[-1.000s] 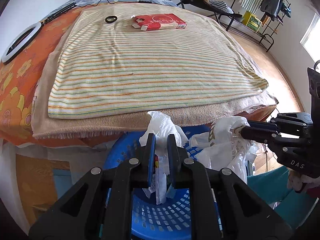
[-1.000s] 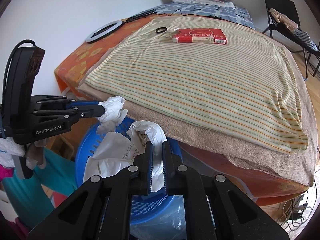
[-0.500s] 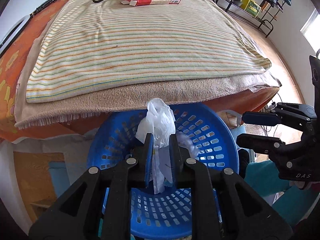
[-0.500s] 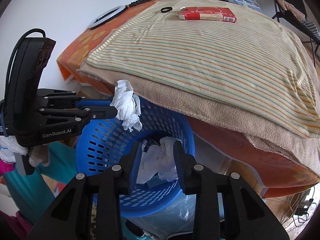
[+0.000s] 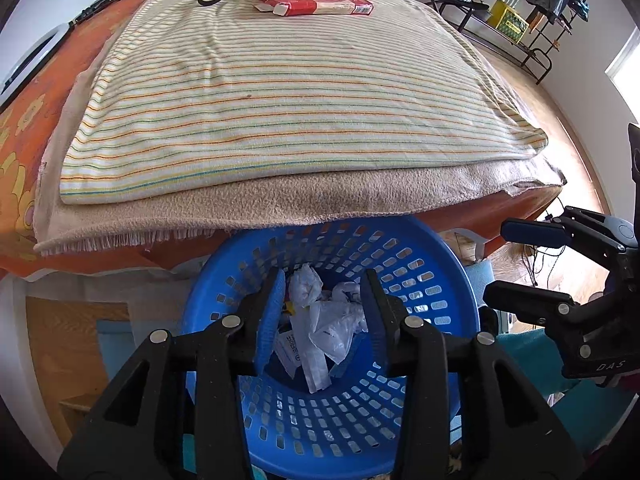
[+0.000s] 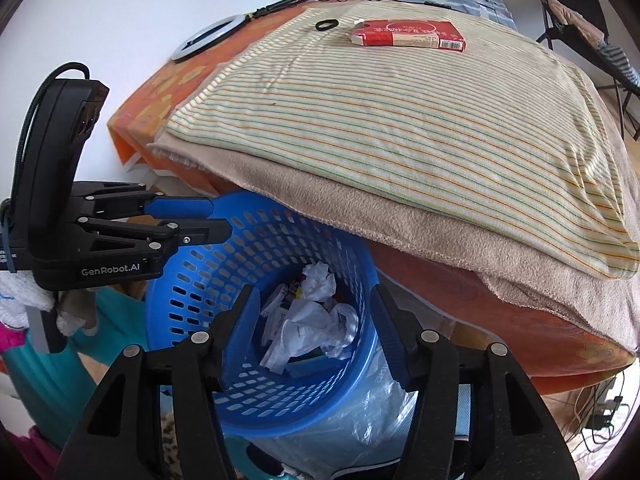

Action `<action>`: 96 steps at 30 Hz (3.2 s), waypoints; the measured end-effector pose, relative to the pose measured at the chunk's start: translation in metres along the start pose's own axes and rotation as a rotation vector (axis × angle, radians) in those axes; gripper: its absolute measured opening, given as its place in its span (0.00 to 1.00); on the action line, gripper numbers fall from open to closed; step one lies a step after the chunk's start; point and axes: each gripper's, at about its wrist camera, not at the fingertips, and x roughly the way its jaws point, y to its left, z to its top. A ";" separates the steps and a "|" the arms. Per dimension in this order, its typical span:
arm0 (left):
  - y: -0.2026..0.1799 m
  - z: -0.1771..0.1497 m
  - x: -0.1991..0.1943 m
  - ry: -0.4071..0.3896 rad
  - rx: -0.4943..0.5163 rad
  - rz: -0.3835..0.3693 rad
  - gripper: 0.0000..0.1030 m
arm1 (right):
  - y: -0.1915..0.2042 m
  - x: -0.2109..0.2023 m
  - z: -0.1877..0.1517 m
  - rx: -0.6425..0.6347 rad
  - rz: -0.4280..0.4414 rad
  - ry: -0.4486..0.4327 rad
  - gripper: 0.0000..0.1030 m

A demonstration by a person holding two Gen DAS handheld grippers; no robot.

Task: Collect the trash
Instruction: 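Move both tools back over the bed toward the red box and hair tie, then grasp the red printed box with the right tool while the left tool grasps the black hair tie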

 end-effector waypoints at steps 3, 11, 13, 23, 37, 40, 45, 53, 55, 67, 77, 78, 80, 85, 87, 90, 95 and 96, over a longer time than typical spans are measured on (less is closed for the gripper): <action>0.003 0.002 -0.001 -0.005 -0.017 0.001 0.51 | 0.000 -0.001 0.001 0.002 -0.013 -0.006 0.63; 0.005 0.009 -0.006 -0.026 -0.034 0.002 0.58 | -0.005 -0.001 0.006 0.028 -0.003 0.002 0.64; 0.005 0.011 -0.007 -0.033 -0.037 0.003 0.58 | -0.005 -0.001 0.007 0.034 0.005 0.005 0.64; 0.011 0.028 -0.023 -0.069 -0.057 0.014 0.58 | -0.013 -0.008 0.026 0.019 0.008 -0.029 0.64; 0.017 0.072 -0.071 -0.236 -0.065 0.072 0.58 | -0.040 -0.029 0.066 0.016 -0.037 -0.130 0.64; 0.021 0.082 -0.073 -0.233 -0.056 0.074 0.58 | -0.044 -0.034 0.082 -0.010 -0.007 -0.155 0.64; 0.035 0.100 -0.077 -0.241 -0.042 0.106 0.58 | -0.051 -0.034 0.122 -0.072 -0.016 -0.175 0.64; 0.072 0.123 -0.078 -0.257 -0.087 0.140 0.58 | -0.091 0.004 0.206 0.006 0.038 -0.145 0.64; 0.080 0.127 -0.079 -0.256 -0.111 0.130 0.58 | -0.094 0.017 0.227 -0.007 0.013 -0.144 0.64; 0.104 0.138 -0.082 -0.263 -0.180 0.097 0.58 | -0.101 0.106 0.326 -0.016 0.028 -0.039 0.64; 0.109 0.137 -0.077 -0.243 -0.201 0.081 0.58 | -0.124 0.126 0.320 0.020 0.074 0.084 0.64; 0.109 0.137 -0.077 -0.243 -0.198 0.082 0.58 | -0.126 0.125 0.314 0.016 0.074 0.110 0.64; 0.107 0.137 -0.078 -0.245 -0.195 0.083 0.58 | -0.132 0.118 0.297 0.040 0.095 0.146 0.64; 0.106 0.136 -0.075 -0.241 -0.194 0.089 0.58 | -0.129 0.077 0.254 0.012 0.089 0.078 0.64; 0.105 0.137 -0.074 -0.237 -0.196 0.088 0.58 | -0.113 0.060 0.238 -0.086 0.072 0.032 0.65; 0.103 0.138 -0.070 -0.228 -0.194 0.084 0.58 | -0.080 0.051 0.213 -0.328 -0.021 0.011 0.78; 0.099 0.141 -0.065 -0.224 -0.183 0.087 0.58 | -0.057 0.074 0.191 -0.566 -0.240 0.049 0.78; 0.098 0.143 -0.064 -0.222 -0.177 0.090 0.58 | -0.059 0.080 0.191 -0.578 -0.268 0.055 0.78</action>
